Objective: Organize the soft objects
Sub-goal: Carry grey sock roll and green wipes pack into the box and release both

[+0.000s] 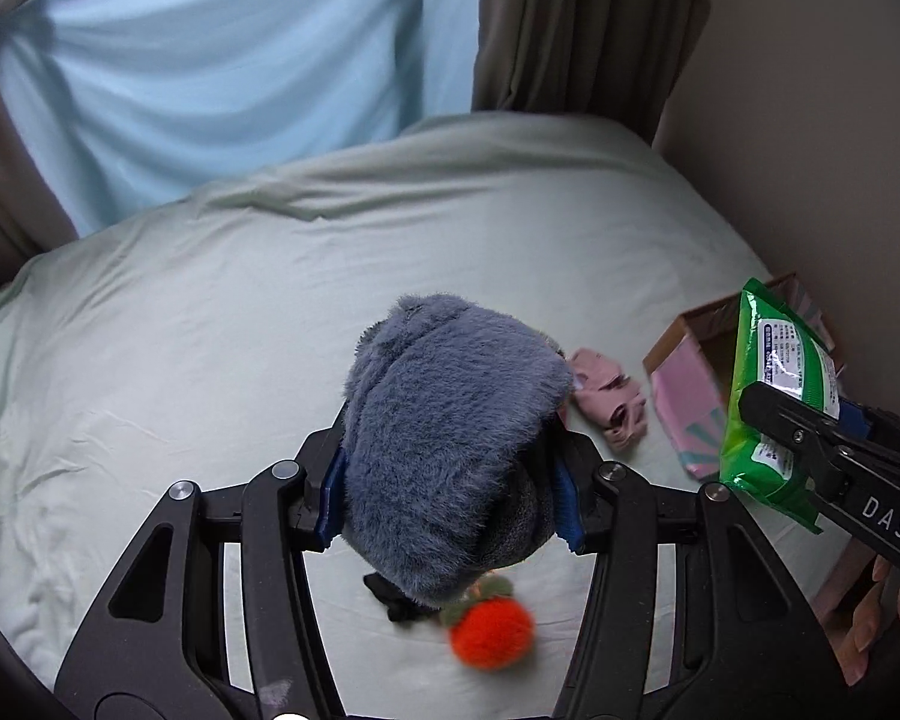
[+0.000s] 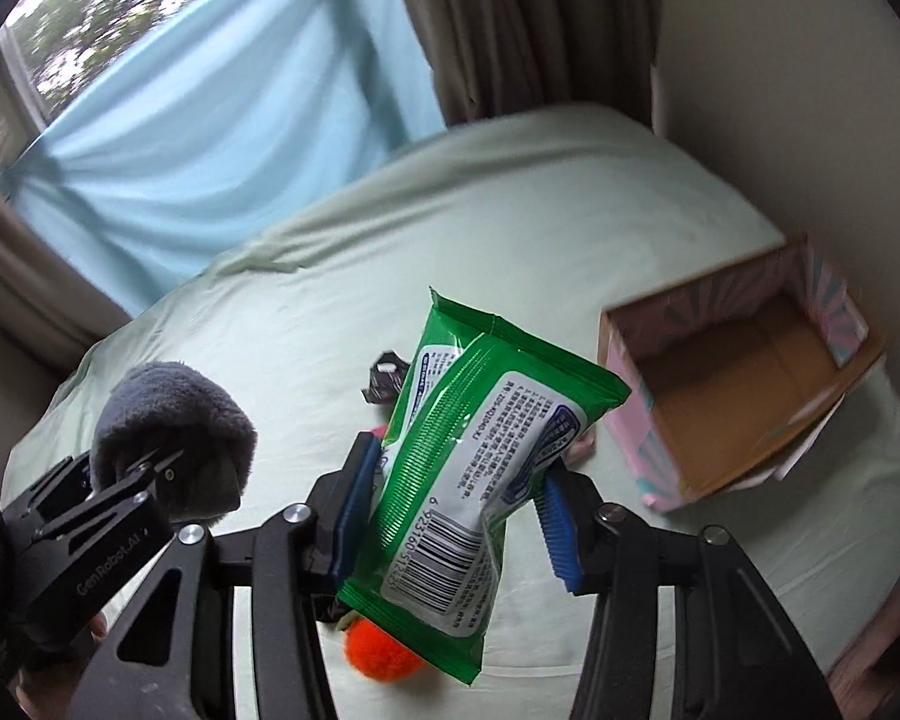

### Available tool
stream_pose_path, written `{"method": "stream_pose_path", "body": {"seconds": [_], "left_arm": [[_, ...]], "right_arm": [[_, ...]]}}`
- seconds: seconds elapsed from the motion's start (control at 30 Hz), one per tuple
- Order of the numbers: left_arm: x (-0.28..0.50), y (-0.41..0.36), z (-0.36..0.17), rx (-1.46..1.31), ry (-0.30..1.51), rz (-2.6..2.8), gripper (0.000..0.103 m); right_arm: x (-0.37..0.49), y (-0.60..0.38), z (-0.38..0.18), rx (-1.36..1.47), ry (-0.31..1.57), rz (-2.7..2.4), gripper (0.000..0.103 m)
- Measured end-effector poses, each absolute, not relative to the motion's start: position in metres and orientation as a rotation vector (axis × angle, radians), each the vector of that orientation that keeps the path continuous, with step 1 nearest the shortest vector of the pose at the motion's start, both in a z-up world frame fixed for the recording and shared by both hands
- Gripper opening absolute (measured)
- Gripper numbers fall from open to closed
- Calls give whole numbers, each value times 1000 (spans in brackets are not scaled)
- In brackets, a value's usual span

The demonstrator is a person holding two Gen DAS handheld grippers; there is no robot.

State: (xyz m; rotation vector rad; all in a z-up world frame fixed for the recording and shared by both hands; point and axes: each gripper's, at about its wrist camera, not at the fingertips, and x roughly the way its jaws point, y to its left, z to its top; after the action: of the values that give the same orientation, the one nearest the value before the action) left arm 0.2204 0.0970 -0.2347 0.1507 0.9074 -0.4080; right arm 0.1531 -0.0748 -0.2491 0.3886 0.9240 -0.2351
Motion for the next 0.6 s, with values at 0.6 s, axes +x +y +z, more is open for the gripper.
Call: {"method": "stream_pose_path", "body": {"seconds": [0.6], "left_arm": [[175, -42, -155, 24, 893, -317, 49]], "right_arm": [[102, -205, -148, 176, 879, -62, 46]]}}
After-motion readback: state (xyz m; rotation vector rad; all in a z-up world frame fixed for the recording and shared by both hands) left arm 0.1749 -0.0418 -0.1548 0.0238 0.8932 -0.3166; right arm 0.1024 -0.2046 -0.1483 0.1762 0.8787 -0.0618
